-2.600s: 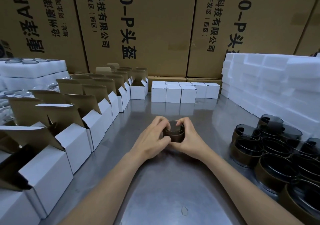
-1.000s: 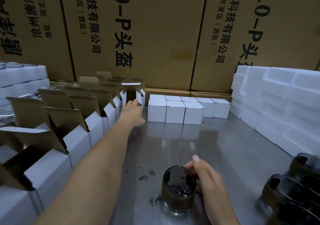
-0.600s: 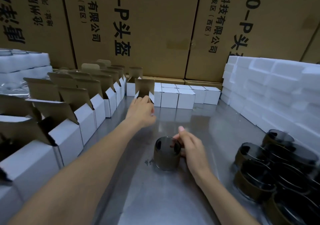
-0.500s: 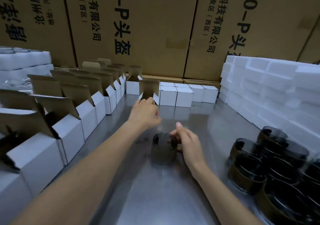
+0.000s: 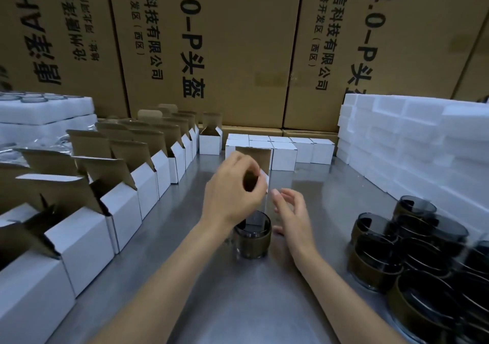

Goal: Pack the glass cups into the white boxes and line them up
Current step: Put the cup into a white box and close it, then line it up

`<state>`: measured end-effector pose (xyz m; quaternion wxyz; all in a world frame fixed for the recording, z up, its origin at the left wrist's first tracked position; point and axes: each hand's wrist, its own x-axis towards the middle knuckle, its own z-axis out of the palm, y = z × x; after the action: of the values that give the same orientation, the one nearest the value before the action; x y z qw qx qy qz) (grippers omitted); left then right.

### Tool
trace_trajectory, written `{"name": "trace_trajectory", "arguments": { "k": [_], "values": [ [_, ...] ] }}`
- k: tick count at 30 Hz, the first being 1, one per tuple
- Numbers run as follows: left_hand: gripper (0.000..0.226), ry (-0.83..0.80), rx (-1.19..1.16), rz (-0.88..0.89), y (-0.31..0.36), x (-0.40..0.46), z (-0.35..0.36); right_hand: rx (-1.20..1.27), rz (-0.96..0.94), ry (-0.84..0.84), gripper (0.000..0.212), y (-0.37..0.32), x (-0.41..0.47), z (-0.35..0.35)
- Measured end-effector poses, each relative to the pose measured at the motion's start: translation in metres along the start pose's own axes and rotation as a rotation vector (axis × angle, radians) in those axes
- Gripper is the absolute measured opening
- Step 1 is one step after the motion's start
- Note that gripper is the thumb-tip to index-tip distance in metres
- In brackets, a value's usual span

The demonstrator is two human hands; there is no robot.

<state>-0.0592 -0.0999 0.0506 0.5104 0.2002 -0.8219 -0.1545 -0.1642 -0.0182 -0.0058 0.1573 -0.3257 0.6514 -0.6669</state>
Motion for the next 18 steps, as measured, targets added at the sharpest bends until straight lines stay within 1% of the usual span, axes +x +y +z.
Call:
{"name": "trace_trajectory", "arguments": {
  "k": [1, 2, 4, 5, 6, 8, 10, 12, 15, 18],
  "values": [
    [0.011, 0.011, -0.114, -0.138, -0.009, -0.001, 0.002, -0.02, 0.002, -0.003, 0.052, 0.0, 0.0, 0.0],
    [0.021, -0.013, -0.241, -0.29, -0.018, -0.001, 0.005, -0.031, 0.006, -0.006, 0.054, 0.001, 0.001, 0.0],
    [0.05, -0.118, -0.465, -0.554, -0.038, -0.003, 0.007, -0.033, 0.011, -0.025, 0.06, 0.001, 0.001, 0.001],
    [0.065, -0.183, -0.518, -0.632, -0.046, -0.005, 0.008, -0.031, 0.014, -0.037, 0.065, 0.0, 0.001, 0.002],
    [0.076, -0.249, -0.55, -0.672, -0.052, -0.009, 0.009, -0.028, 0.015, -0.049, 0.072, 0.0, 0.001, 0.002],
    [0.088, -0.335, -0.618, -0.678, -0.059, -0.014, 0.012, -0.037, 0.016, -0.066, 0.08, 0.0, 0.0, 0.003],
    [0.09, -0.362, -0.658, -0.666, -0.057, -0.016, 0.015, -0.058, 0.013, -0.074, 0.083, -0.001, -0.001, 0.002],
    [0.089, -0.371, -0.65, -0.661, -0.054, -0.015, 0.014, -0.071, 0.005, -0.067, 0.082, -0.003, -0.001, 0.002],
    [0.085, -0.382, -0.631, -0.676, -0.05, -0.014, 0.013, -0.102, -0.02, -0.051, 0.08, -0.004, -0.001, 0.002],
    [0.068, -0.384, -0.576, -0.647, -0.044, -0.012, 0.016, -0.119, -0.04, -0.058, 0.074, -0.005, -0.002, 0.003]
  ]
}}
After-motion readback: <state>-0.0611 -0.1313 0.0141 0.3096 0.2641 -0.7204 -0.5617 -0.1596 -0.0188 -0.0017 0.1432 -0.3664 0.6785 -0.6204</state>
